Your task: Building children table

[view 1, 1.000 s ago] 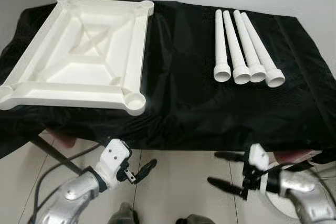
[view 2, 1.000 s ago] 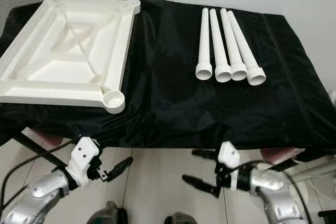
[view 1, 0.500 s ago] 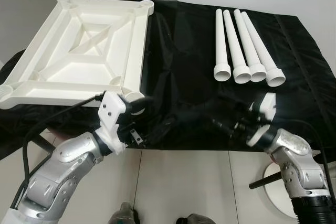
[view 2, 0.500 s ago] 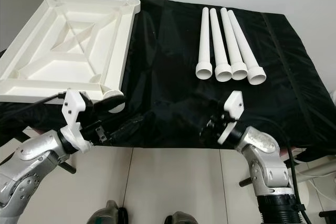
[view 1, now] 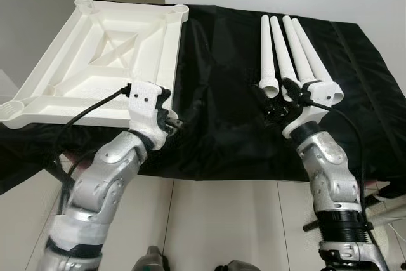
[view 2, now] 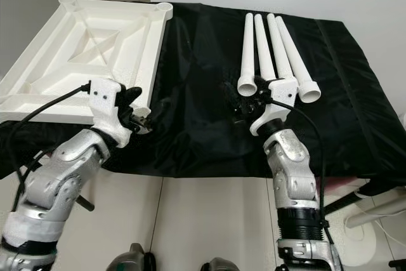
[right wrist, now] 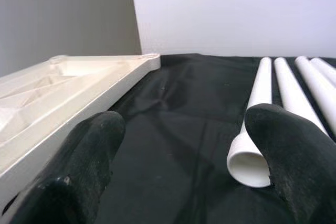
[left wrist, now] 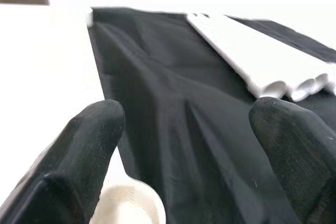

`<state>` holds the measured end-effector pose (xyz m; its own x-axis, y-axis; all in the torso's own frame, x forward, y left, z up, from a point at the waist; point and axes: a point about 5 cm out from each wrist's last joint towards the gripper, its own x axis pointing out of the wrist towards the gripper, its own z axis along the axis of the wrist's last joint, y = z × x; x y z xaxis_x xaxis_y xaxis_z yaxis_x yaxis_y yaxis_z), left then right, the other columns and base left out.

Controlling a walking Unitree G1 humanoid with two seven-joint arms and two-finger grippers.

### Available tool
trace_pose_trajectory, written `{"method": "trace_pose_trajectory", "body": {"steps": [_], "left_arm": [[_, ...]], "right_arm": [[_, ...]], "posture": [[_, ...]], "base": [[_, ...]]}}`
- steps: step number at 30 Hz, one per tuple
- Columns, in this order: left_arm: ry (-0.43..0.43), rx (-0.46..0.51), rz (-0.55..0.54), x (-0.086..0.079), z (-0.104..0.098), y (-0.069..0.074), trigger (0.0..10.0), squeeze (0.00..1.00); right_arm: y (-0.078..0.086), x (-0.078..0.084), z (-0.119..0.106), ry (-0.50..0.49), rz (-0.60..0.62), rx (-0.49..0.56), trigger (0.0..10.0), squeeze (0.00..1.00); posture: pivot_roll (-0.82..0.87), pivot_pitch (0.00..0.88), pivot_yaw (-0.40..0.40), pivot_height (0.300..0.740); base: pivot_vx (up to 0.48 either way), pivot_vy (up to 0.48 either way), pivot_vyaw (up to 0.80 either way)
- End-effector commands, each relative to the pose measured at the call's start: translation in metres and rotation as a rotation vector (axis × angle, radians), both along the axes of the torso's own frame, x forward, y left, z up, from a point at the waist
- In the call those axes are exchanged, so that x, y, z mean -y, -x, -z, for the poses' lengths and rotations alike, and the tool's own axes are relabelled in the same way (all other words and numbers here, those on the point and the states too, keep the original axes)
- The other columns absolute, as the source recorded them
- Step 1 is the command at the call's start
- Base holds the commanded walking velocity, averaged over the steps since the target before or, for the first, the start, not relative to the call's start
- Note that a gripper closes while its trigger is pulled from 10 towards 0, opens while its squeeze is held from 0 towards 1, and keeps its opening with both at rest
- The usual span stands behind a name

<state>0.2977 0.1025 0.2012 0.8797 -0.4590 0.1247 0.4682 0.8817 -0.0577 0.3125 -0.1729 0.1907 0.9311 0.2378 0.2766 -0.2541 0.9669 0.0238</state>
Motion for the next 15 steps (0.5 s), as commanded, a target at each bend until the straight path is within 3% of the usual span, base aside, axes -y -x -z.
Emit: {"method": "trace_pose_trajectory", "body": {"steps": [1, 2, 4, 10, 15], "left_arm": [[0.004, 0.007, -0.097, -0.002, -0.002, -0.008, 10.0, 0.00], [0.040, -0.001, -0.190, -0.004, -0.005, -0.018, 10.0, 0.00], [0.070, 0.000, -0.251, -0.006, -0.007, -0.024, 10.0, 0.00], [0.035, 0.075, -0.272, -0.017, -0.011, -0.025, 10.0, 0.00], [-0.029, 0.134, -0.246, -0.023, -0.001, -0.018, 10.0, 0.00]], "right_arm": [[-0.003, 0.001, -0.003, -0.013, 0.057, 0.014, 10.0, 0.00], [-0.004, 0.001, -0.004, -0.016, 0.114, 0.029, 10.0, 0.00], [-0.004, 0.000, -0.004, -0.040, 0.141, 0.032, 10.0, 0.00], [0.002, -0.004, -0.004, -0.033, 0.185, 0.081, 10.0, 0.00], [0.014, -0.007, 0.002, 0.035, 0.202, 0.136, 10.0, 0.00]], "posture": [[0.01, 0.000, 0.008, 0.740], [0.01, 0.000, 0.012, 0.740], [0.00, 0.000, 0.016, 0.740], [-0.01, 0.000, 0.020, 0.740], [-0.02, 0.000, 0.023, 0.740]], "base": [[0.000, 0.000, 0.00], [0.000, 0.000, 0.00], [0.000, 0.000, 0.00], [0.000, 0.000, 0.00], [0.000, 0.000, 0.00]]}}
